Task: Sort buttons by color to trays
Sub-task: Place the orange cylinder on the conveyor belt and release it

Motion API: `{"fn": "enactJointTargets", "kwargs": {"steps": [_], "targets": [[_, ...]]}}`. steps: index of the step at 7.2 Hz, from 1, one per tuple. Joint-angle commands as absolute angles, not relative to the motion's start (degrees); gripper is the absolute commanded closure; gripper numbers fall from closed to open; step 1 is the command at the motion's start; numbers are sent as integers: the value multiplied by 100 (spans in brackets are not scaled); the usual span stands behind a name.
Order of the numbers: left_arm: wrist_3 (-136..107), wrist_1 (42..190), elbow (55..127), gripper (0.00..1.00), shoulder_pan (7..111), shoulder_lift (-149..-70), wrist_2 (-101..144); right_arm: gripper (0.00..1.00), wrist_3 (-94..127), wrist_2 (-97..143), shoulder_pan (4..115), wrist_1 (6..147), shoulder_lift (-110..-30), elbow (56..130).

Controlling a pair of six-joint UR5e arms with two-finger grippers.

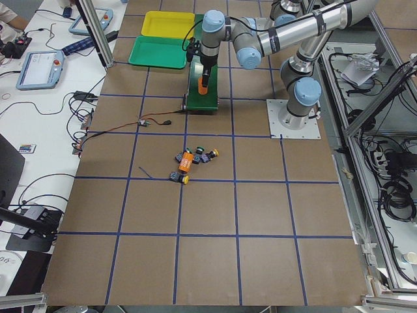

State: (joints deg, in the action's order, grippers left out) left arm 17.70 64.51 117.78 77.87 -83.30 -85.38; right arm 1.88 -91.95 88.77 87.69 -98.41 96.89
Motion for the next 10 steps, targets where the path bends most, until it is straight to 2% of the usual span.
{"fn": "enactJointTargets", "kwargs": {"steps": [1,3,7,10], "targets": [[2438,6407,11812,1,6598,-8497,-8456,0,325,-9185,8877,8771,-9844,9694],[2978,5788,11804,1,6241,-8805,-8499,0,316,-9202,8877,8763,-9844,9694],[5236,4785,11664,1,5583,-9929,-8508,0,325,-9272,8877,8763,-9835,9694],[5969,4606,10980,2,5537,-10817,-8508,0,325,-9272,8877,8710,-9844,9747]]}}
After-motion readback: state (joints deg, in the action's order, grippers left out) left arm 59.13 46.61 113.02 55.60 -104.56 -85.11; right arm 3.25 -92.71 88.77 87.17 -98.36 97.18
